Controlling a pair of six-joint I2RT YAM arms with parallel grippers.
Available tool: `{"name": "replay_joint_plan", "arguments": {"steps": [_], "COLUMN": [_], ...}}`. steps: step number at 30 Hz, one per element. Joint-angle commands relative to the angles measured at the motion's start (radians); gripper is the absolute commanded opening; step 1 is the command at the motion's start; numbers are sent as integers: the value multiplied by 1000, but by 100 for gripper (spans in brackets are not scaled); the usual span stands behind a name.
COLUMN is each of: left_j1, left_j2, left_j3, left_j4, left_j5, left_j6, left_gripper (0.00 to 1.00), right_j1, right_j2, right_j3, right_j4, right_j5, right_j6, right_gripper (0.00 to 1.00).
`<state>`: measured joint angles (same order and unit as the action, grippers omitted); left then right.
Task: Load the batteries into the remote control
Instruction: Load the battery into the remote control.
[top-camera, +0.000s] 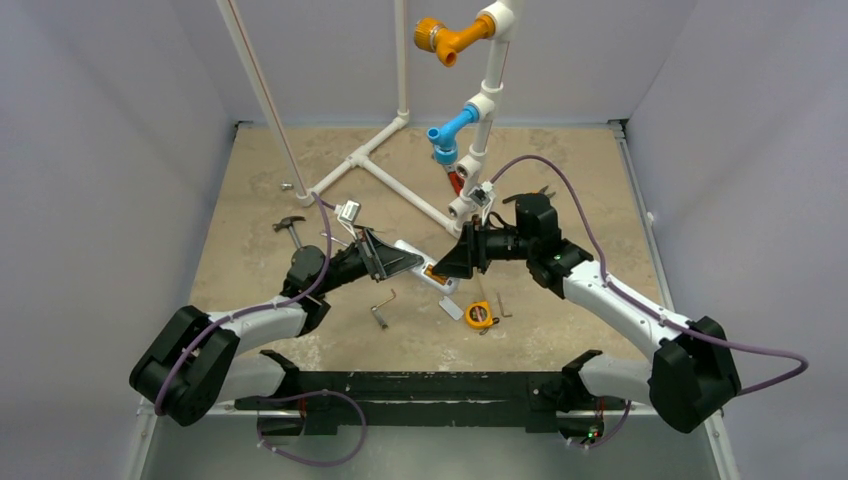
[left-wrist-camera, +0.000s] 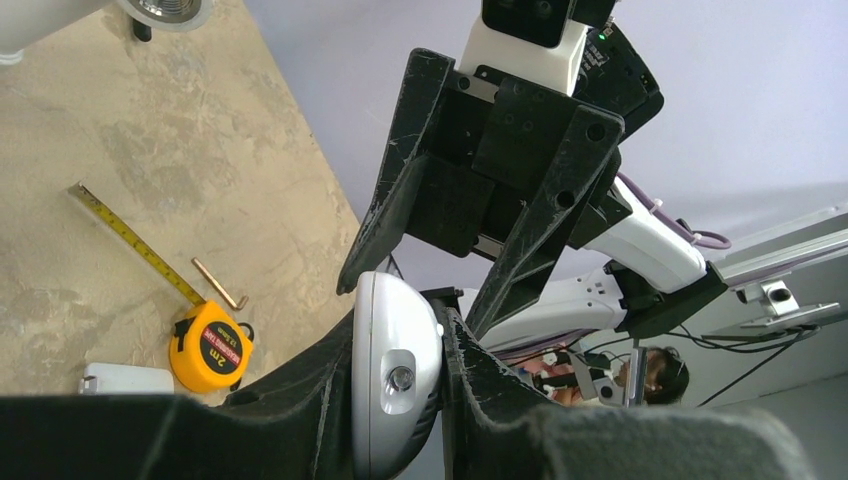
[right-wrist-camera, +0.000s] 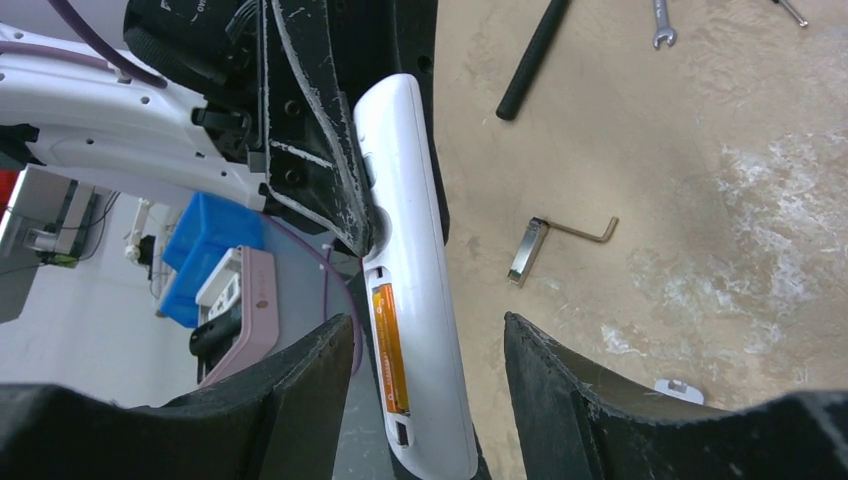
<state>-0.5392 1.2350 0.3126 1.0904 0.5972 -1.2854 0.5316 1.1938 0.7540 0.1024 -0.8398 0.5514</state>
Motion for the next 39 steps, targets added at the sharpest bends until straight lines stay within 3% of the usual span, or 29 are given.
{"name": "replay_joint_plan", "arguments": {"steps": [1, 22, 39], "left_j1": [-3, -3, -4], "left_j2": [-25, -28, -31], "left_j3": [29, 39, 50], "left_j4": [34, 13, -3], "left_j5": [-10, -10, -7], "left_j6": [30, 35, 40], "left_gripper": [0, 0, 0], "right_j1": [2, 17, 62], "right_j2": [14, 72, 91], "right_j3": [34, 51, 96], "right_j4": [69, 34, -145], "right_j5": [-54, -57, 105], "right_j6": [25, 0, -128], "right_gripper": [56, 44, 28]}}
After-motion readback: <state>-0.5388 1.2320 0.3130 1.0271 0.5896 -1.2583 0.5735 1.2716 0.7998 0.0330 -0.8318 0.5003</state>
